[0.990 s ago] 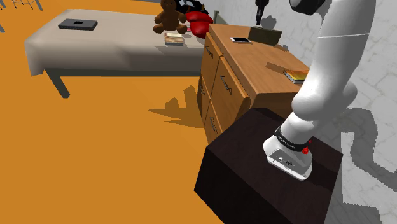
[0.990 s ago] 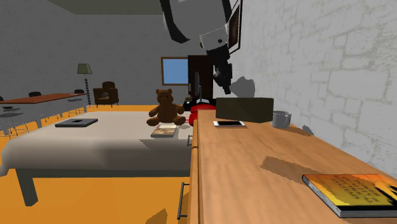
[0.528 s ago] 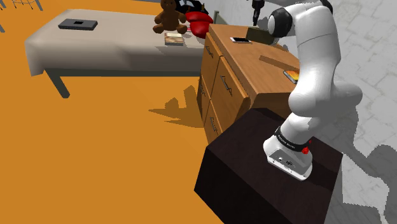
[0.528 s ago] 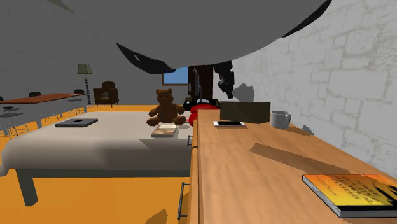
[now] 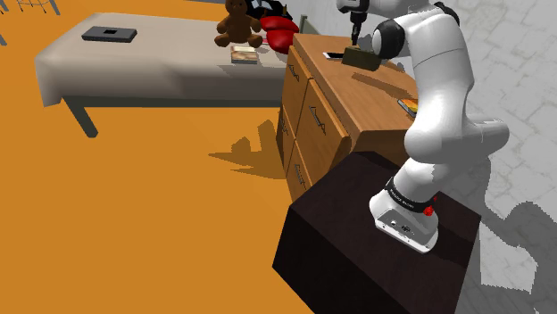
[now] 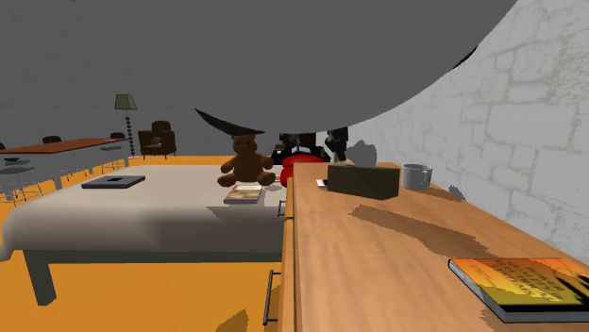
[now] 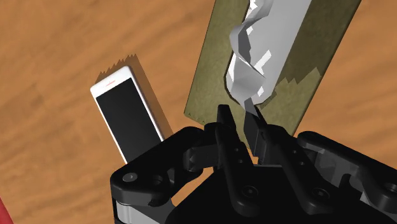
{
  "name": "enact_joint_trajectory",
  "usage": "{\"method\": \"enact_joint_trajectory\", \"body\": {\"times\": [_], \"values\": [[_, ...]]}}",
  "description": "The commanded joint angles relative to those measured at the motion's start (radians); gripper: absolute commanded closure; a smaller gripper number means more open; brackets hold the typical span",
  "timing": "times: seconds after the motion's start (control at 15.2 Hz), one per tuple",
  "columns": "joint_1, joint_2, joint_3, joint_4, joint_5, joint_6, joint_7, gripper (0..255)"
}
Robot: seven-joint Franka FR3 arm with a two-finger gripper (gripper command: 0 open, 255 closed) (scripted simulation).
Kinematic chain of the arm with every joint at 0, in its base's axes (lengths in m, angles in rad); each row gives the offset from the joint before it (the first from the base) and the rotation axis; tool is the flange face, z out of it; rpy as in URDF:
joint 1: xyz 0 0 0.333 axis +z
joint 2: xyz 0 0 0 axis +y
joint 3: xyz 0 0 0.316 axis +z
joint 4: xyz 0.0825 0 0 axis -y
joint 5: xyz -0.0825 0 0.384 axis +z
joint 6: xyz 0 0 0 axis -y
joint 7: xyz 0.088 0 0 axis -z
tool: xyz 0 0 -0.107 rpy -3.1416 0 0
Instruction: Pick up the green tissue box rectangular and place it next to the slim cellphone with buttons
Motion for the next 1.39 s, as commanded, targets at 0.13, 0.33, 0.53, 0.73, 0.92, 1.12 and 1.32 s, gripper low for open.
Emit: {"method": "enact_joint_trajectory", "body": {"times": [0.13,0.33,0.53,0.73,0.92,1.12,1.32], "values": [[0.014,-0.010,-0.002,-0.075,-0.004,0.064,0.011,255],[0.018,-0.010,-0.002,-0.101,-0.005,0.087,0.015,255],[0.017,-0.010,-0.002,-0.100,-0.005,0.087,0.015,255],[0.017,-0.010,-0.002,-0.100,-0.005,0.087,0.015,255],[0.017,-0.010,-0.002,-0.100,-0.005,0.087,0.015,0],[0.017,-0.010,-0.002,-0.100,-0.005,0.087,0.015,0],[0.043,-0.069,-0.010,-0.111,-0.016,0.036,0.019,0]]}}
